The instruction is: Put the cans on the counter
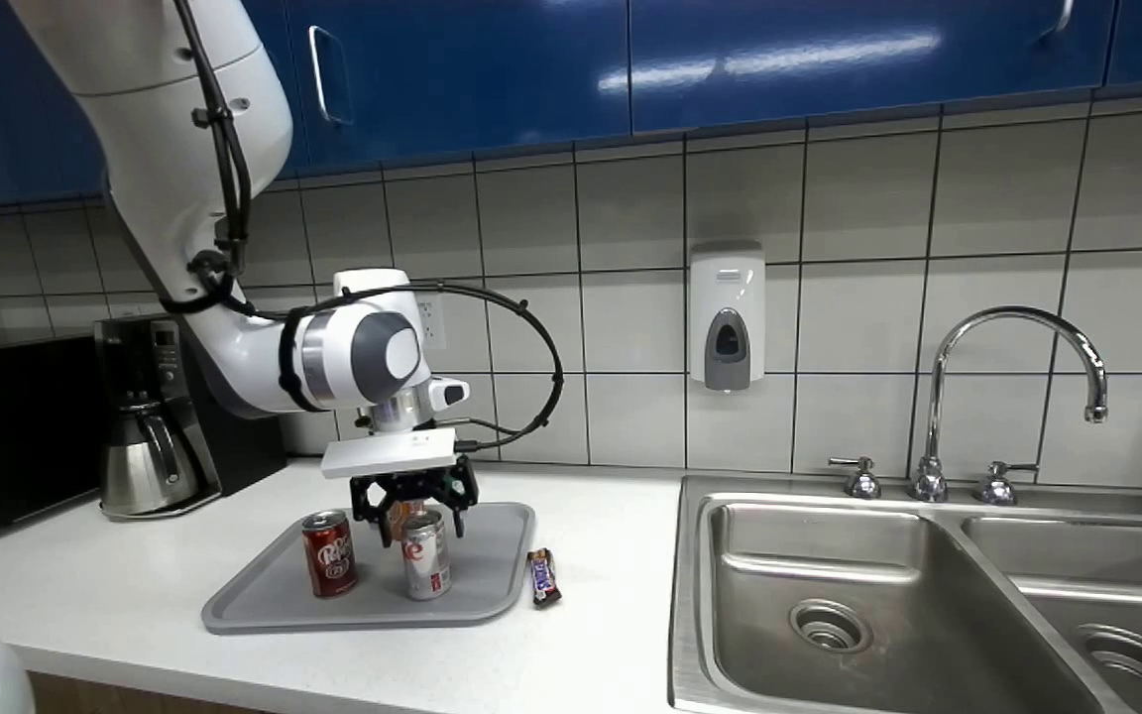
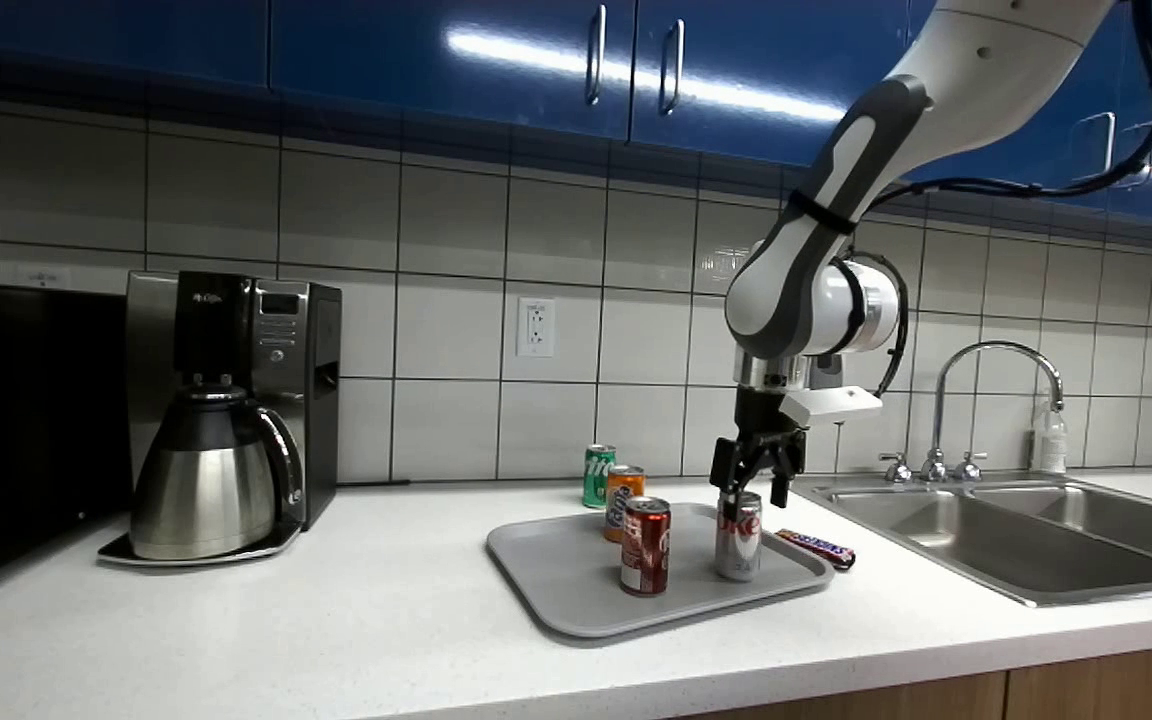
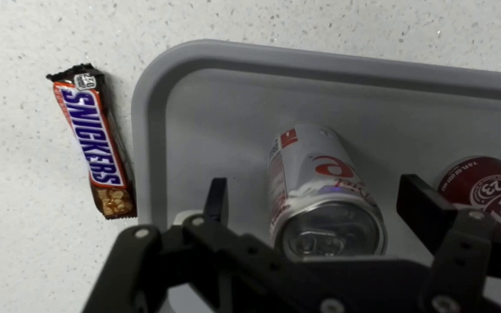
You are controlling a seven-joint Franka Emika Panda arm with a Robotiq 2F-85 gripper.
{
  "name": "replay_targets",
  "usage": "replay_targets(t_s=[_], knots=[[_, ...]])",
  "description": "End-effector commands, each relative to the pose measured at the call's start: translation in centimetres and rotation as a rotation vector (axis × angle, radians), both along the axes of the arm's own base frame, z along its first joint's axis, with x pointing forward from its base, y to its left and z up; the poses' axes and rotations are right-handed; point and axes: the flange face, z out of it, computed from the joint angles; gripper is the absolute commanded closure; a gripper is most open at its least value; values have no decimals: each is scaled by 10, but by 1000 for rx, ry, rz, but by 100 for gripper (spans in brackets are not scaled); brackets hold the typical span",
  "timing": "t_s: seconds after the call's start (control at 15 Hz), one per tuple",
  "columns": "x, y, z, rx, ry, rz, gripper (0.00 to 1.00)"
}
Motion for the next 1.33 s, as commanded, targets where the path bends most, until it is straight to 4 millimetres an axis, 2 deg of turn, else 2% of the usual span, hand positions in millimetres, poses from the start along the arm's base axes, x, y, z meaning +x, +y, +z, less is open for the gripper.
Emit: replay_targets(t_s=[0.0,0.4,0.47,0.53,0.8,0.87,1.27], knots=[[14,8,1,1,-8,-17,0],[20,16,-6,4,8,-6,0],[21,16,-7,3,7,-3,25],[21,16,-8,3,8,-2,26],[23,15,-9,2,8,-4,58],[23,14,-9,2,7,-6,62],[20,-4,10,-25,23,-58,62]])
